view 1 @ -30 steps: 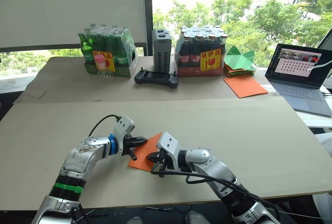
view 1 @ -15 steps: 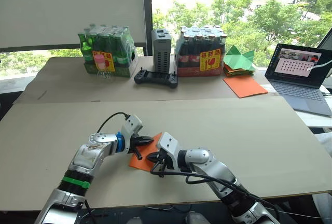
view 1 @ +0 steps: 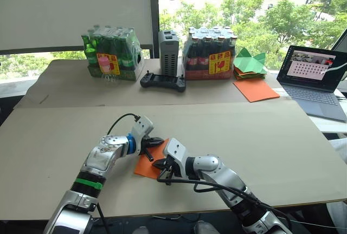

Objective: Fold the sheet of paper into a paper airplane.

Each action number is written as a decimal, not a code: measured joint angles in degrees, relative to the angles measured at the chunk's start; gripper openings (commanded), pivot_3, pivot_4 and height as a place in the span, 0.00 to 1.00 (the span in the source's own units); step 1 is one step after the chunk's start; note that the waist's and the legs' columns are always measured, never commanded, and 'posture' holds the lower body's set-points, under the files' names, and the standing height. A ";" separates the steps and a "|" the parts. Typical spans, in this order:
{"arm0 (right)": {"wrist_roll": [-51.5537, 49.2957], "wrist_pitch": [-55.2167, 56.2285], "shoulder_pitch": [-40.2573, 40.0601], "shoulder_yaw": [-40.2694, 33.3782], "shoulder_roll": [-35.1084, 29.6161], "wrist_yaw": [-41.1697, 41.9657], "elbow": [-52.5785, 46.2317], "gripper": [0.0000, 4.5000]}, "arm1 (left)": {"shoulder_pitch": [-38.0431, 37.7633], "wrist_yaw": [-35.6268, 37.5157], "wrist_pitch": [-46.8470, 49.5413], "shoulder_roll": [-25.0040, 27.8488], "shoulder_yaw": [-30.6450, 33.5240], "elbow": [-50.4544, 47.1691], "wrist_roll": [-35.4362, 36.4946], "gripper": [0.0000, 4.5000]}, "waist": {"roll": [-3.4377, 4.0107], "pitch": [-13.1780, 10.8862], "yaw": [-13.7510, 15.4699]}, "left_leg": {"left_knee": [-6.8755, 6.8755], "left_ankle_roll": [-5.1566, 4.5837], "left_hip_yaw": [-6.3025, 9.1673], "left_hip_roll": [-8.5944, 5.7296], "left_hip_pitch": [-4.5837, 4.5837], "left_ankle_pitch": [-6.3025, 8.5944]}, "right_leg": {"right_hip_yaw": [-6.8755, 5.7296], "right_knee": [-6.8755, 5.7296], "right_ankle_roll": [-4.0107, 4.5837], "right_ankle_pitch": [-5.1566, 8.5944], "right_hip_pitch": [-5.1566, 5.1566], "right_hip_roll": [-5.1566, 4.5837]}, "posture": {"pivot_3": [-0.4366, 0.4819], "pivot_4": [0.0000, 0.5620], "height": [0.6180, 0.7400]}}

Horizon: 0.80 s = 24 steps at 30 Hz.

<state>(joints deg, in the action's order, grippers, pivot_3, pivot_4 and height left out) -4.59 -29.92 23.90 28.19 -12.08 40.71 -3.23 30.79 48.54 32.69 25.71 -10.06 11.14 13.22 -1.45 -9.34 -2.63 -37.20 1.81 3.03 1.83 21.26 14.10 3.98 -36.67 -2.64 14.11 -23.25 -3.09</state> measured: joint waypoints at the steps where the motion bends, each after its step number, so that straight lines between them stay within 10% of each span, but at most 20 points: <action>1: 0.00 0.00 0.00 0.00 0.01 -0.04 0.01 0.00 | 0.10 0.00 -0.06 -0.18 -0.02 0.14 -0.17 0.01 | 0.00 0.00 0.02 | 0.00 0.00 0.00 0.00 0.00 0.00 | 0.00 0.00 0.00 0.00 0.00 0.00 | 0.48 0.27 1.00; 24: 0.05 -0.03 -0.01 0.01 0.12 -0.39 0.04 0.00 | 2.39 0.30 -2.77 -3.47 -0.47 4.09 -2.92 0.01 | 0.00 0.00 0.13 | -0.01 0.00 0.00 -0.02 0.00 0.00 | 0.00 0.01 0.01 -0.01 0.03 -0.01 | 0.48 0.27 1.00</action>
<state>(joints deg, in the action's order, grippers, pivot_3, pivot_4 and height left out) -4.54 -29.95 23.89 28.21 -11.96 40.32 -3.19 33.17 48.84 29.91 22.23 -10.53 15.22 10.30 -1.45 -9.34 -2.49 -37.20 1.81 3.02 1.80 21.25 14.10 3.98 -36.66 -2.63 14.10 -23.22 -3.10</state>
